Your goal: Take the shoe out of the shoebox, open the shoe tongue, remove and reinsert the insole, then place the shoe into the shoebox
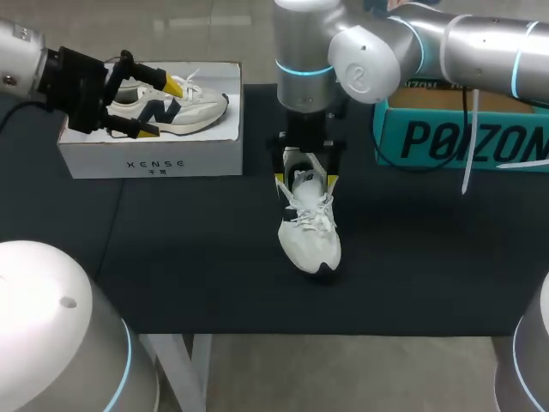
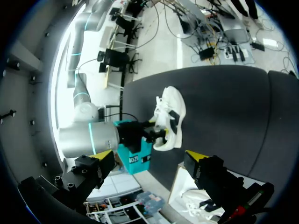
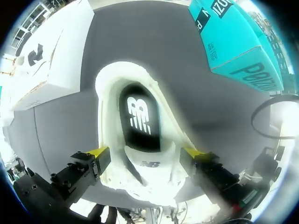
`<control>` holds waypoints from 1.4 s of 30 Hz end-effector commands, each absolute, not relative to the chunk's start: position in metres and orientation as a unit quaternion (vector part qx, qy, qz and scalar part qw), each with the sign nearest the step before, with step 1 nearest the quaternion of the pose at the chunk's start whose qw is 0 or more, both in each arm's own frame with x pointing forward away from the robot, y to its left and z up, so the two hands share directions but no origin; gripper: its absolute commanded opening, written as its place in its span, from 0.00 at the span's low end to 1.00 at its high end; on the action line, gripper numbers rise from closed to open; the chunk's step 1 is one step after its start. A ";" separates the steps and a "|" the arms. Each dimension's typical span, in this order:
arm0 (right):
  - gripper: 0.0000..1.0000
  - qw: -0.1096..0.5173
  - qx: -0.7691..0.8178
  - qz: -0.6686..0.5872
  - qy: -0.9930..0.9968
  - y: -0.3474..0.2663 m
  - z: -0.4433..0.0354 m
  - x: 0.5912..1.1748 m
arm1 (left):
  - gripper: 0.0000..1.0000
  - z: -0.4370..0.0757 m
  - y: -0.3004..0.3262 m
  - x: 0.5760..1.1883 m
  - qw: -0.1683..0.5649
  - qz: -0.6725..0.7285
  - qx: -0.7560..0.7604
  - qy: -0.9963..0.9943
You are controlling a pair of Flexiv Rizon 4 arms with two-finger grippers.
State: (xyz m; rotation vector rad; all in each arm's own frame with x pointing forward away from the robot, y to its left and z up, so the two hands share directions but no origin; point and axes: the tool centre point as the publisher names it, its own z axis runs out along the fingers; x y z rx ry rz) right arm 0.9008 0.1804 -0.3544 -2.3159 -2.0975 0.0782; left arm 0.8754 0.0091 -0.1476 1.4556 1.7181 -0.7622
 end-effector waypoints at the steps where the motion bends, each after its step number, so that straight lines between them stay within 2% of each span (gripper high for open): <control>1: 1.00 0.002 -0.743 0.015 -0.669 0.178 -0.350 0.891 | 1.00 -0.147 0.009 0.876 0.372 -0.297 0.569 0.671; 19: 1.00 -0.028 -0.745 -0.022 -0.667 0.182 -0.338 0.905 | 1.00 -0.147 0.009 0.876 0.372 -0.297 0.569 0.671; 21: 0.88 -0.031 -0.746 -0.029 -0.665 0.183 -0.335 0.905 | 1.00 -0.147 0.009 0.876 0.372 -0.297 0.569 0.671; 25: 0.82 -0.032 -0.745 -0.032 -0.666 0.184 -0.330 0.904 | 1.00 -0.147 0.009 0.876 0.372 -0.297 0.569 0.671; 27: 0.72 -0.031 -0.745 -0.033 -0.666 0.184 -0.326 0.901 | 1.00 -0.147 0.009 0.876 0.372 -0.297 0.569 0.671; 29: 0.49 -0.031 -0.745 -0.034 -0.666 0.183 -0.323 0.896 | 1.00 -0.147 0.009 0.876 0.372 -0.297 0.569 0.671; 31: 0.43 -0.031 -0.745 -0.034 -0.665 0.182 -0.322 0.891 | 1.00 -0.147 0.009 0.876 0.372 -0.297 0.569 0.671; 32: 0.31 -0.031 -0.745 -0.034 -0.665 0.181 -0.323 0.889 | 1.00 -0.147 0.009 0.876 0.372 -0.297 0.569 0.671; 33: 0.08 -0.033 -0.744 -0.032 -0.667 0.181 -0.325 0.888 | 1.00 -0.147 0.009 0.876 0.372 -0.297 0.569 0.671; 34: 0.00 -0.035 -0.741 -0.033 -0.670 0.180 -0.327 0.888 | 1.00 -0.147 0.009 0.876 0.372 -0.297 0.569 0.671; 42: 0.00 -0.055 -0.734 -0.015 -0.677 0.170 -0.341 0.890 | 1.00 -0.147 0.009 0.876 0.372 -0.297 0.569 0.671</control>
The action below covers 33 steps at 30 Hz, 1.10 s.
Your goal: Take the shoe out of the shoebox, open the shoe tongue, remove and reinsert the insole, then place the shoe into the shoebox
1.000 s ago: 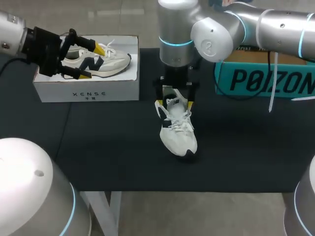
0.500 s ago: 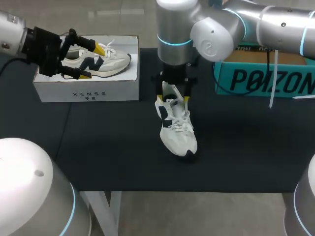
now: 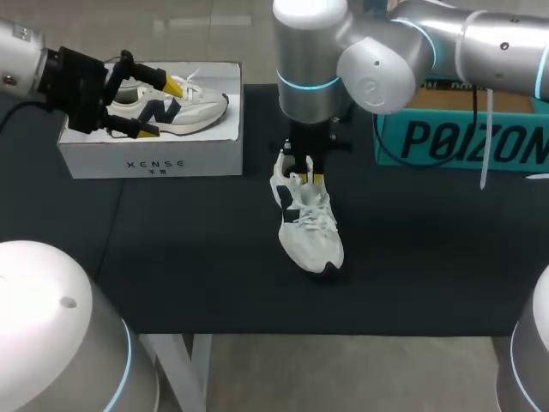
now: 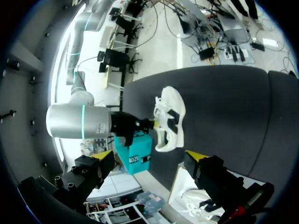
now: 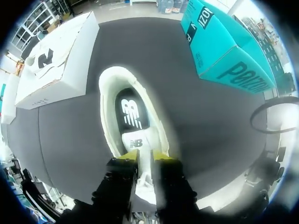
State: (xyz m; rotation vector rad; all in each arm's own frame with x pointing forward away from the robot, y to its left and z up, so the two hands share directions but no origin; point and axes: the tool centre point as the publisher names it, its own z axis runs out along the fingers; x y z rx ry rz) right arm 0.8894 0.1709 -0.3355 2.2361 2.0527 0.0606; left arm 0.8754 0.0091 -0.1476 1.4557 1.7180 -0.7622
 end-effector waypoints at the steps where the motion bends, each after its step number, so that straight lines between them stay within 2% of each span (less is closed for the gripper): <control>1: 0.00 0.054 0.730 0.016 0.681 0.169 -0.343 0.889 | 1.00 -0.147 0.009 0.876 0.372 -0.297 0.569 0.671; 13: 0.00 0.045 0.727 0.001 0.685 0.172 -0.369 0.896 | 1.00 -0.147 0.009 0.876 0.372 -0.297 0.569 0.671; 21: 0.00 0.057 0.722 0.020 0.689 0.173 -0.345 0.897 | 1.00 -0.147 0.009 0.876 0.372 -0.297 0.569 0.671; 29: 0.00 0.038 0.684 0.013 0.728 0.176 -0.366 0.903 | 1.00 -0.147 0.009 0.876 0.372 -0.297 0.569 0.671; 33: 0.00 0.054 0.618 0.032 0.784 0.174 -0.350 0.905 | 1.00 -0.147 0.009 0.876 0.372 -0.297 0.569 0.671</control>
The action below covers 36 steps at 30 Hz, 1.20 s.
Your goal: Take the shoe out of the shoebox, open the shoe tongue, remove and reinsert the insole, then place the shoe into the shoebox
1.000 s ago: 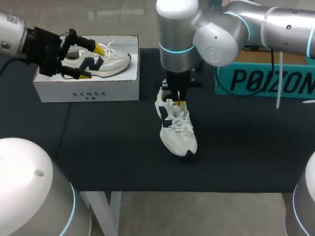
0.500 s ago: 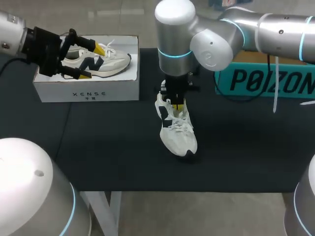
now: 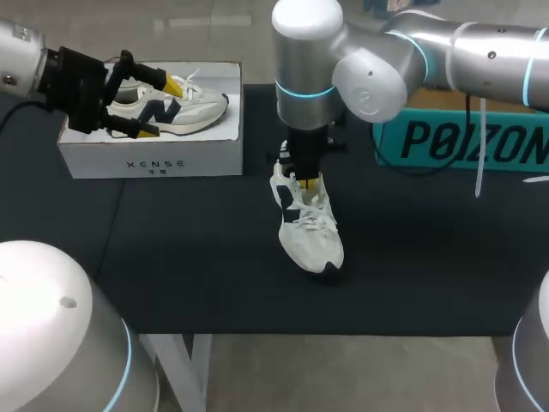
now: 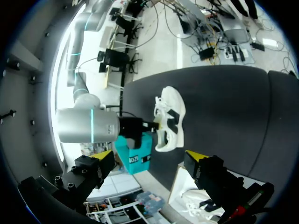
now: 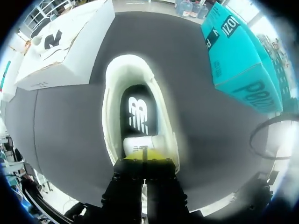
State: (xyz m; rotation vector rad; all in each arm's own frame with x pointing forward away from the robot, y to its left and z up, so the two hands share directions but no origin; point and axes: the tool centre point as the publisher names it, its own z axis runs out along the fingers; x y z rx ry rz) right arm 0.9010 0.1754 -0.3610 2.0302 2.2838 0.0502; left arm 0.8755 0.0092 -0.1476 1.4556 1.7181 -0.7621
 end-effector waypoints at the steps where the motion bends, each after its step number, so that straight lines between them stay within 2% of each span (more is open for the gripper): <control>1: 0.00 0.061 0.587 0.042 0.806 0.174 -0.343 0.906 | 1.00 -0.147 0.009 0.876 0.372 -0.297 0.569 0.671; 5: 0.00 0.057 0.418 0.061 0.904 0.179 -0.322 0.907 | 1.00 -0.147 0.009 0.876 0.372 -0.297 0.569 0.671; 7: 0.00 0.024 0.310 0.078 0.947 0.183 -0.316 0.903 | 1.00 -0.147 0.009 0.876 0.372 -0.297 0.569 0.671; 23: 0.00 0.024 0.310 0.078 0.947 0.183 -0.316 0.903 | 1.00 -0.147 0.009 0.876 0.372 -0.297 0.569 0.671; 27: 0.00 0.034 0.151 0.082 0.985 0.183 -0.313 0.924 | 1.00 -0.147 0.009 0.876 0.372 -0.297 0.569 0.671; 30: 0.01 0.054 0.095 0.035 0.993 0.176 -0.312 0.938 | 1.00 -0.147 0.009 0.876 0.372 -0.297 0.569 0.671; 31: 0.05 0.058 0.078 0.030 0.995 0.174 -0.312 0.942 | 1.00 -0.147 0.009 0.876 0.372 -0.297 0.569 0.671; 34: 0.27 0.072 0.032 0.025 0.997 0.166 -0.310 0.956 | 1.00 -0.147 0.009 0.876 0.372 -0.297 0.569 0.671; 36: 0.34 0.077 0.016 0.027 0.997 0.165 -0.307 0.963 | 1.00 -0.147 0.009 0.876 0.372 -0.297 0.569 0.671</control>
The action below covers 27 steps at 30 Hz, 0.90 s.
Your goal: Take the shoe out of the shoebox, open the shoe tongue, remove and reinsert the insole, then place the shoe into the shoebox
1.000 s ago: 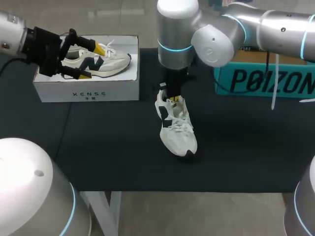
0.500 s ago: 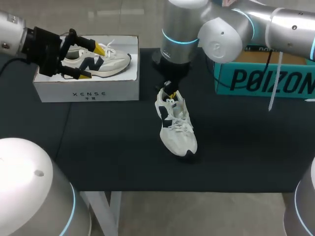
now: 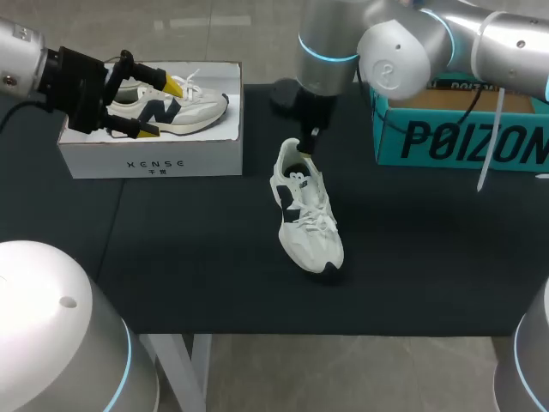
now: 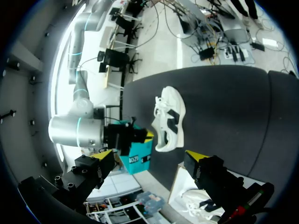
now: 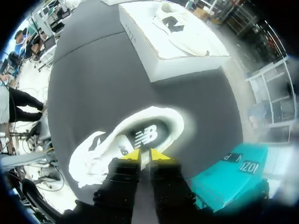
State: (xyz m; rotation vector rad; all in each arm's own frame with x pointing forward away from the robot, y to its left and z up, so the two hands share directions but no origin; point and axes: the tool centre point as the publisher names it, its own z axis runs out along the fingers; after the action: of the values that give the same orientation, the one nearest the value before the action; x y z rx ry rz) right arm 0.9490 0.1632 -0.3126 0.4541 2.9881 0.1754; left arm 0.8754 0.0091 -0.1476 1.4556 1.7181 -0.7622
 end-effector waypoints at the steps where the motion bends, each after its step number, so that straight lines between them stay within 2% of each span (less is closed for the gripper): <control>1: 0.38 0.082 0.000 0.024 0.996 0.166 -0.305 0.968 | 1.00 -0.147 0.009 0.876 0.372 -0.297 0.569 0.671; 10: 0.47 0.115 -0.052 0.005 0.992 0.182 -0.310 1.002 | 1.00 -0.147 0.009 0.876 0.372 -0.297 0.569 0.671; 11: 0.49 0.113 -0.057 0.008 0.992 0.184 -0.311 1.004 | 1.00 -0.147 0.009 0.876 0.372 -0.297 0.569 0.671; 12: 0.58 0.113 -0.056 0.008 0.992 0.186 -0.312 1.007 | 1.00 -0.147 0.009 0.876 0.372 -0.297 0.569 0.671; 13: 0.61 0.113 -0.056 0.008 0.992 0.186 -0.314 1.010 | 1.00 -0.147 0.009 0.876 0.372 -0.297 0.569 0.671; 16: 0.59 0.111 -0.054 0.011 0.992 0.189 -0.316 1.011 | 1.00 -0.147 0.009 0.876 0.372 -0.297 0.569 0.671; 21: 0.70 0.110 -0.054 0.014 0.992 0.190 -0.327 1.011 | 1.00 -0.147 0.009 0.876 0.372 -0.297 0.569 0.671; 27: 0.78 0.103 -0.065 0.010 0.993 0.193 -0.346 1.018 | 1.00 -0.147 0.009 0.876 0.372 -0.297 0.569 0.671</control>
State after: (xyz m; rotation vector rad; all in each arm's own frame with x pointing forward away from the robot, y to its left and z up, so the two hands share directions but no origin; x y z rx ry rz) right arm 1.0109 0.1883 -0.3350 -0.1874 2.9208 0.0253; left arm 0.8754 0.0091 -0.1476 1.4556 1.7181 -0.7622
